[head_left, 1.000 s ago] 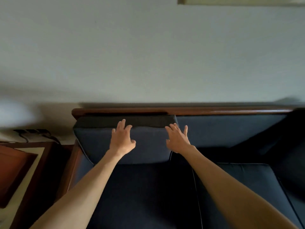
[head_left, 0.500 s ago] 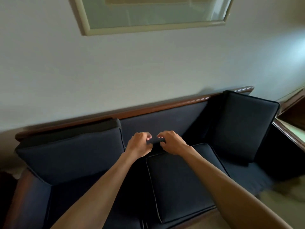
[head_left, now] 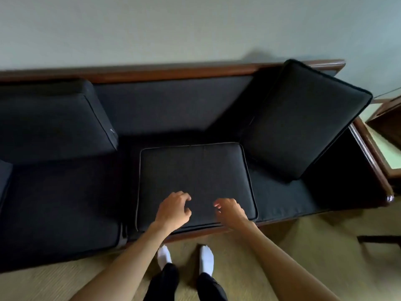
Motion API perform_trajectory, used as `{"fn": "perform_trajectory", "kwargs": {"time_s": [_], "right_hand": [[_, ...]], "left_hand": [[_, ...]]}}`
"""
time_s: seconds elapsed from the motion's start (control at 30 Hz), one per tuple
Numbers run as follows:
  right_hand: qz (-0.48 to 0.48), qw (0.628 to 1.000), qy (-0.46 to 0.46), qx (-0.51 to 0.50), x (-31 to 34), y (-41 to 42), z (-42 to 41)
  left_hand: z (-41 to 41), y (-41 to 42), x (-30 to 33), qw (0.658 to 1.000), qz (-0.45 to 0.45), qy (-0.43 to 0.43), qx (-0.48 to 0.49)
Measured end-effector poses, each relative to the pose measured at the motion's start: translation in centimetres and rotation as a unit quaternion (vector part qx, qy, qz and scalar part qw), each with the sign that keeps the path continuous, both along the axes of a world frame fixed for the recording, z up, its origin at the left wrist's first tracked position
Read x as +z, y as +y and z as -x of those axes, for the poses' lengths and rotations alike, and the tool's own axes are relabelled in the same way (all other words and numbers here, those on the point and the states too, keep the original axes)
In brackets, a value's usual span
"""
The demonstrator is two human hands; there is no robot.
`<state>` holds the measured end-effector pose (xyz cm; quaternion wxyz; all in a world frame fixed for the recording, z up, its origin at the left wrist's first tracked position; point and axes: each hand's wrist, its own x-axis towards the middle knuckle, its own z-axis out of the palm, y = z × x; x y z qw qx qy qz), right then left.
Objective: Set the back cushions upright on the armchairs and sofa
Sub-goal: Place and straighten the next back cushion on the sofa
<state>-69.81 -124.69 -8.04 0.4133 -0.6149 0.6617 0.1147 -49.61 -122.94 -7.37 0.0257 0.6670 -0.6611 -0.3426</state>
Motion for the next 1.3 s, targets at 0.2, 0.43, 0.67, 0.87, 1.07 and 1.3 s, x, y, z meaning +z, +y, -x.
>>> {"fn": "perform_trajectory", "kwargs": {"time_s": [0.2,0.43,0.67,0.87,1.07,1.3], "right_hand": [[-0.100,0.989,-0.031,-0.105,-8.8,5.0,2.1],[-0.239,0.756,-0.234,-0.563,-16.8,5.4,0.0],[-0.168,0.613,-0.346,-0.690,-21.4,5.0,-1.7],[-0.172,0.602,-0.356,-0.693,-20.8,4.9,-1.8],[-0.186,0.621,-0.351,-0.676,-18.3,5.1,-2.3],[-0.179,0.658,-0.317,-0.659,-11.4,3.2,-3.2]], "left_hand": [[2.0,3.9,-8.7,0.997,-0.019,-0.052,-0.060],[2.7,4.9,-17.1,0.985,0.007,-0.128,-0.113],[2.5,7.0,-21.2,0.982,0.082,-0.134,-0.105],[2.8,7.1,-20.8,0.982,0.074,-0.145,-0.100],[1.8,7.1,-19.1,0.973,0.095,-0.176,-0.119],[-0.1,5.9,-15.4,0.947,0.187,-0.231,-0.117]]}}
